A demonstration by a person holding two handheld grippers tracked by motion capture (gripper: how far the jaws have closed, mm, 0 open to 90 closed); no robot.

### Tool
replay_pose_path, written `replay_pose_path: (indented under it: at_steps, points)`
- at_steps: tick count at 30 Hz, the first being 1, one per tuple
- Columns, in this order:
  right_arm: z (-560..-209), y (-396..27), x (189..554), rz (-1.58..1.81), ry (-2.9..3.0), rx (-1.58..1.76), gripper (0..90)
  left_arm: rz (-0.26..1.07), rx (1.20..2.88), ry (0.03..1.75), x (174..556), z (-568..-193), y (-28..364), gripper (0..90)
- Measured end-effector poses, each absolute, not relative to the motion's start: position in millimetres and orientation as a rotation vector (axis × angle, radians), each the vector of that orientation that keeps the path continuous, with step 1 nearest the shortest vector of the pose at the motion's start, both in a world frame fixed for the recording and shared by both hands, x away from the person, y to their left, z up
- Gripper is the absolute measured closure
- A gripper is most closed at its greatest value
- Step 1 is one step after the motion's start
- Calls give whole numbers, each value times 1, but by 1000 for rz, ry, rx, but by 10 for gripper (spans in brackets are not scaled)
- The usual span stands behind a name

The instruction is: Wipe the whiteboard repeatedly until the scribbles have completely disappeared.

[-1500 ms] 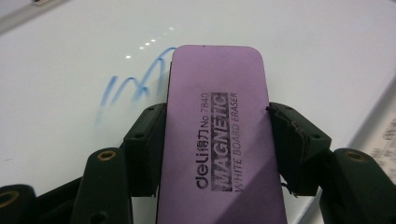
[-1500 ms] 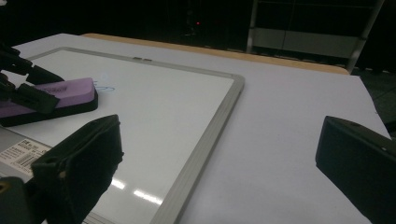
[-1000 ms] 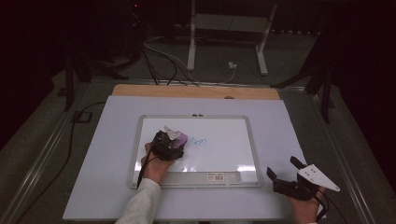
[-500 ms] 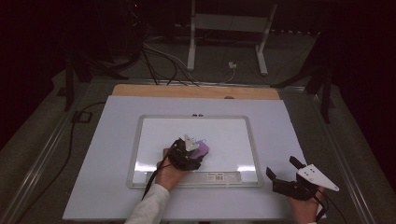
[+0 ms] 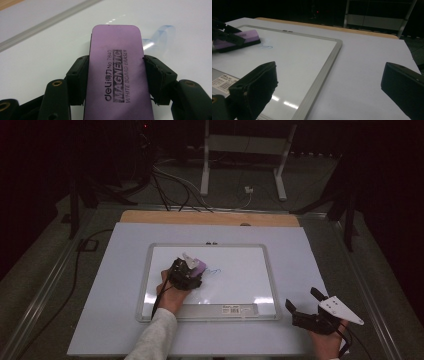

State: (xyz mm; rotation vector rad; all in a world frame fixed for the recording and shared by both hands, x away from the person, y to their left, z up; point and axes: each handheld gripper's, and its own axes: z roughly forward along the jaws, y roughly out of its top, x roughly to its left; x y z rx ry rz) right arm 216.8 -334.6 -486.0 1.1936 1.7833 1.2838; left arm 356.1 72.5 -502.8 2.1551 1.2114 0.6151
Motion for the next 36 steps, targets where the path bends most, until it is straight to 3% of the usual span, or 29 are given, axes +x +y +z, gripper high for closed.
replay_pose_path:
  at_steps: [7, 17, 20, 31, 36]
  points:
    - [-487, -333, 218, 1280, 1793, 1191, 9, 581, 2170, 1189, 361, -502, 62, 418]
    - [-487, -333, 217, 1282, 1792, 1189, 9, 485, 2249, 926, 332, -502, 17, 418]
    - [-486, -333, 217, 1285, 1788, 1190, 10, 462, 2224, 958, 337, -503, 22, 418]
    - [-486, -336, 217, 1282, 1785, 1199, 10, 599, 2126, 1274, 373, -503, 60, 418]
    - [-487, -334, 218, 1281, 1792, 1195, 10, 601, 2149, 1257, 376, -502, 53, 418]
